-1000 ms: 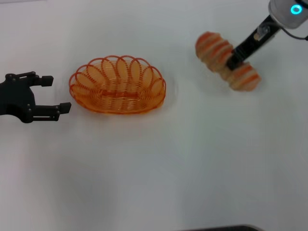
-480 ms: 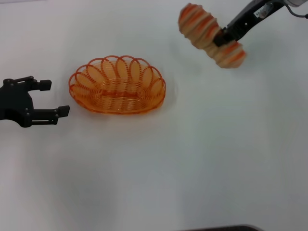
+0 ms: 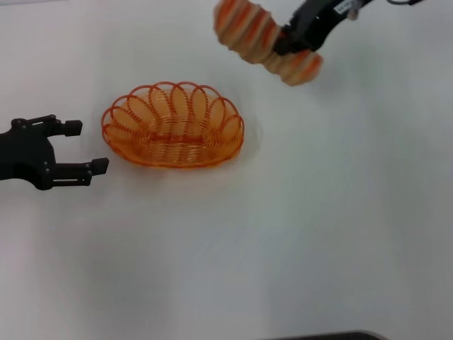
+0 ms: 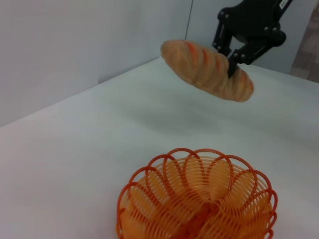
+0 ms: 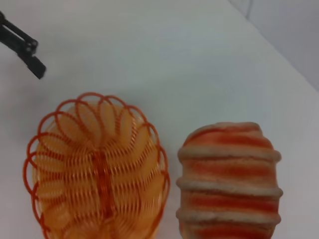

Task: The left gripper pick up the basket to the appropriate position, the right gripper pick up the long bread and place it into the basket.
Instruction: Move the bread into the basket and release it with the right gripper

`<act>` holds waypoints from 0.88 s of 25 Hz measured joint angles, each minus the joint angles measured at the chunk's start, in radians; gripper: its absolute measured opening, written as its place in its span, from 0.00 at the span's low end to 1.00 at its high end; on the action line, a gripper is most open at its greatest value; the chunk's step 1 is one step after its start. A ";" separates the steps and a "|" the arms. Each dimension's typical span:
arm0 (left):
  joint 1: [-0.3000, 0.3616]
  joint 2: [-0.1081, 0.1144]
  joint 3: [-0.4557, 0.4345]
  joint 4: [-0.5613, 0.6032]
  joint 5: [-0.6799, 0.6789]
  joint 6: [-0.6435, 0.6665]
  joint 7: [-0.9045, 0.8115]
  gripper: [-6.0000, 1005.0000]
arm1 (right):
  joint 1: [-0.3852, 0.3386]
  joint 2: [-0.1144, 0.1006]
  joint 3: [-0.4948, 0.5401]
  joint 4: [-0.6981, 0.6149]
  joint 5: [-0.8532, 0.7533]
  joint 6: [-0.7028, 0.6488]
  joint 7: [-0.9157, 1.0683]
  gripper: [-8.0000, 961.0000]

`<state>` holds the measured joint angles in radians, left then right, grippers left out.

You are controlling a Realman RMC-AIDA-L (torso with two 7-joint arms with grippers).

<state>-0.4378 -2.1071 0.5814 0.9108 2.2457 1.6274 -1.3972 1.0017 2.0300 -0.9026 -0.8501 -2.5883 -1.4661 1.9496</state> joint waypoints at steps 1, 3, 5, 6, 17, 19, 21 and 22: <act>-0.001 0.000 0.001 0.000 0.000 0.000 0.000 0.88 | 0.006 0.004 0.000 0.003 0.003 0.009 -0.020 0.18; -0.002 0.000 0.003 0.000 0.000 0.000 0.000 0.88 | 0.022 0.012 0.000 0.011 0.014 0.018 -0.056 0.18; -0.003 0.000 0.004 -0.001 0.000 0.000 0.001 0.88 | 0.038 0.019 -0.002 0.022 0.025 0.020 -0.088 0.18; -0.003 -0.001 0.004 -0.002 0.000 0.000 0.001 0.88 | 0.053 0.026 -0.008 0.030 0.030 0.019 -0.112 0.18; 0.000 -0.001 0.005 -0.005 0.001 0.002 0.002 0.88 | 0.118 0.056 -0.125 0.104 0.050 0.017 -0.207 0.18; 0.001 -0.001 0.005 -0.006 0.003 0.002 0.002 0.88 | 0.135 0.057 -0.139 0.129 0.059 0.021 -0.219 0.17; 0.002 -0.002 0.004 -0.006 0.004 0.002 0.003 0.88 | 0.154 0.059 -0.148 0.155 0.067 0.027 -0.230 0.17; 0.002 -0.002 0.004 -0.006 0.004 0.002 0.003 0.88 | 0.161 0.060 -0.152 0.166 0.068 0.032 -0.234 0.17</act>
<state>-0.4358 -2.1091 0.5858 0.9048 2.2501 1.6293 -1.3946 1.1629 2.0902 -1.0545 -0.6844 -2.5205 -1.4339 1.7155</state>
